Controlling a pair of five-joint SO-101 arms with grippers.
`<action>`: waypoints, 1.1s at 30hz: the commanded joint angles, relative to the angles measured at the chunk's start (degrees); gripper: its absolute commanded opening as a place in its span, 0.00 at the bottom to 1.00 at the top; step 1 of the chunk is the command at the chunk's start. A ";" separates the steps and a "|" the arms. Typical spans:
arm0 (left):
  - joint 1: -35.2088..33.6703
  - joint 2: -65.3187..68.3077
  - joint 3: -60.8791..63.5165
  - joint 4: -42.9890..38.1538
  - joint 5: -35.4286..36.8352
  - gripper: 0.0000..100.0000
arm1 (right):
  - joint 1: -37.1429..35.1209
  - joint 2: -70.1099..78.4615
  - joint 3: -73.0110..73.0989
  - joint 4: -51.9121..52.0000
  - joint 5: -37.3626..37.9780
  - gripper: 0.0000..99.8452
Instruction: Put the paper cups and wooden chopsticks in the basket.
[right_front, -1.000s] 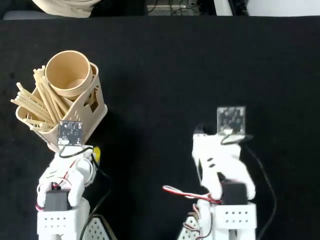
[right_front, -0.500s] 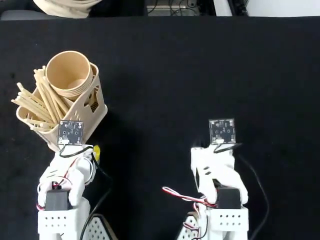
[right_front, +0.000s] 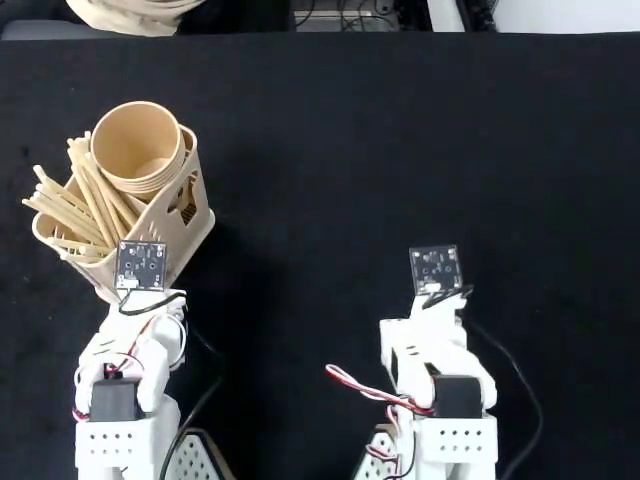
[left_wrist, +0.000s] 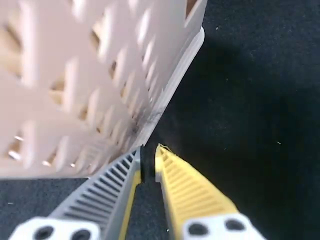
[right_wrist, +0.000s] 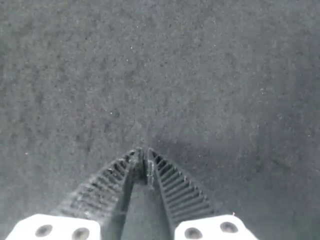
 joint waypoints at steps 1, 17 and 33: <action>0.31 -0.18 1.01 -0.62 -0.09 0.07 | 0.62 -3.30 -0.13 0.62 0.44 0.01; 0.31 -0.18 1.01 -0.62 0.00 0.07 | 0.70 -3.30 -0.13 1.23 0.35 0.01; 0.31 -0.18 1.01 -0.62 0.00 0.07 | 0.70 -3.30 -0.13 1.23 0.35 0.01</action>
